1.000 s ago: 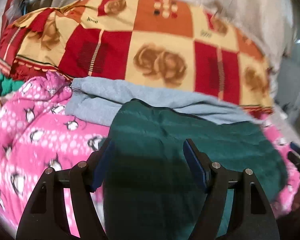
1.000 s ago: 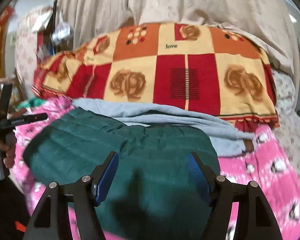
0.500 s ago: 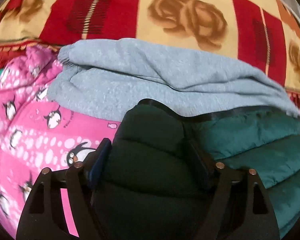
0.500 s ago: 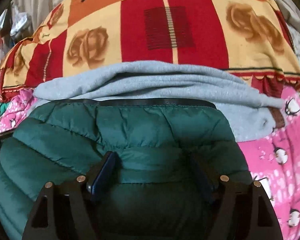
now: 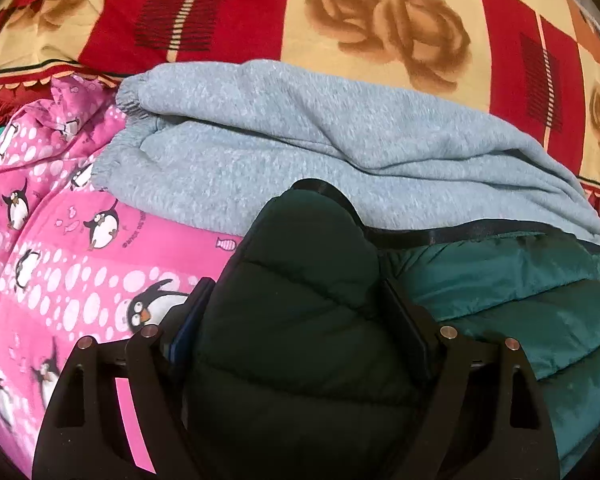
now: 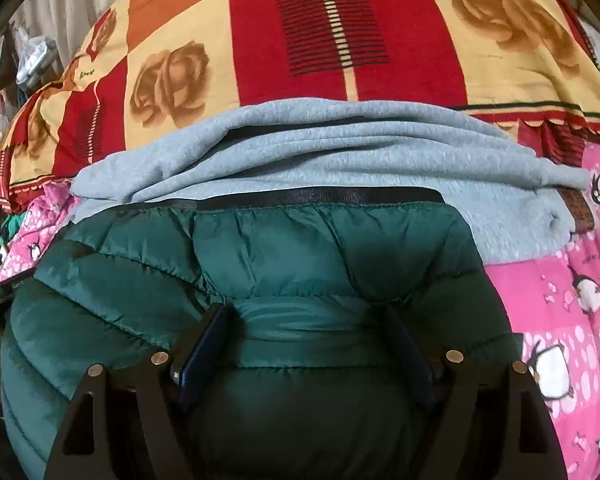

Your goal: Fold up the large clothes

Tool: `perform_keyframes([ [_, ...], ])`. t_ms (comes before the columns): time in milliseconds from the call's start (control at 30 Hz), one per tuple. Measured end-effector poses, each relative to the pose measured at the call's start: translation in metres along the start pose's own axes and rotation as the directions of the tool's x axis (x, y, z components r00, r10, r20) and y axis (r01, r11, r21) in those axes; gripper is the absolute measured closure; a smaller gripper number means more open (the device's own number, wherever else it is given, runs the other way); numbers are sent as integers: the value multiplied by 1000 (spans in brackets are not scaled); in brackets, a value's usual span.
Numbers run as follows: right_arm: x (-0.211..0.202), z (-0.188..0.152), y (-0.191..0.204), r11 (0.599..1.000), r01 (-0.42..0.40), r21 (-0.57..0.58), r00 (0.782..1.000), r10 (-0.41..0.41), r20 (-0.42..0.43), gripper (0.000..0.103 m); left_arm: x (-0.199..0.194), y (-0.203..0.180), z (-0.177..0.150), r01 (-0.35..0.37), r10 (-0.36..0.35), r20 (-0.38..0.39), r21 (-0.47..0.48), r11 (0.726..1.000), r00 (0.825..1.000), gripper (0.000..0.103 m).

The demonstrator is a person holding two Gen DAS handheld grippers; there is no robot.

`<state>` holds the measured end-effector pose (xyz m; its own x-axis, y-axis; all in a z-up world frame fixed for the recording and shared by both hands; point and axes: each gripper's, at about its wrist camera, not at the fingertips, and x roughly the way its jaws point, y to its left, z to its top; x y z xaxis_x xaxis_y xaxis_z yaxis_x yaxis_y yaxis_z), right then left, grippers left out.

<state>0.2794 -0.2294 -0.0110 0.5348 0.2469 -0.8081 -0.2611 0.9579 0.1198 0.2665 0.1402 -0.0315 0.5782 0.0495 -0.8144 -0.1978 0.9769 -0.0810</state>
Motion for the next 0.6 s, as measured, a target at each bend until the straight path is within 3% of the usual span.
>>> perform_keyframes([
  [67,-21,6,9,998,62,-21,998,-62,-18,25,-26,2,3,4,-3,46,-17,1000,999,22],
  [167,-76,-5,24,1000,6,-27,993,-3,117,25,-90,-4,-5,135,-126,181,-38,990,975,22],
  [267,-113,-33,39,999,-42,-34,985,47,168,25,-125,-33,-31,199,-209,181,72,977,961,21],
  [367,-129,-71,52,996,-54,-67,976,67,207,20,-133,-56,-72,196,-218,163,140,970,962,21],
  [433,-122,-91,57,995,-14,-94,976,34,213,16,-119,-66,-99,182,-202,129,152,972,971,20],
  [500,-97,-115,51,995,-6,-97,986,21,163,1,-113,-66,-119,162,-188,203,136,977,961,16],
  [600,-90,-126,42,997,-26,-77,979,41,199,0,-112,-69,-122,149,-184,235,156,976,954,4],
])
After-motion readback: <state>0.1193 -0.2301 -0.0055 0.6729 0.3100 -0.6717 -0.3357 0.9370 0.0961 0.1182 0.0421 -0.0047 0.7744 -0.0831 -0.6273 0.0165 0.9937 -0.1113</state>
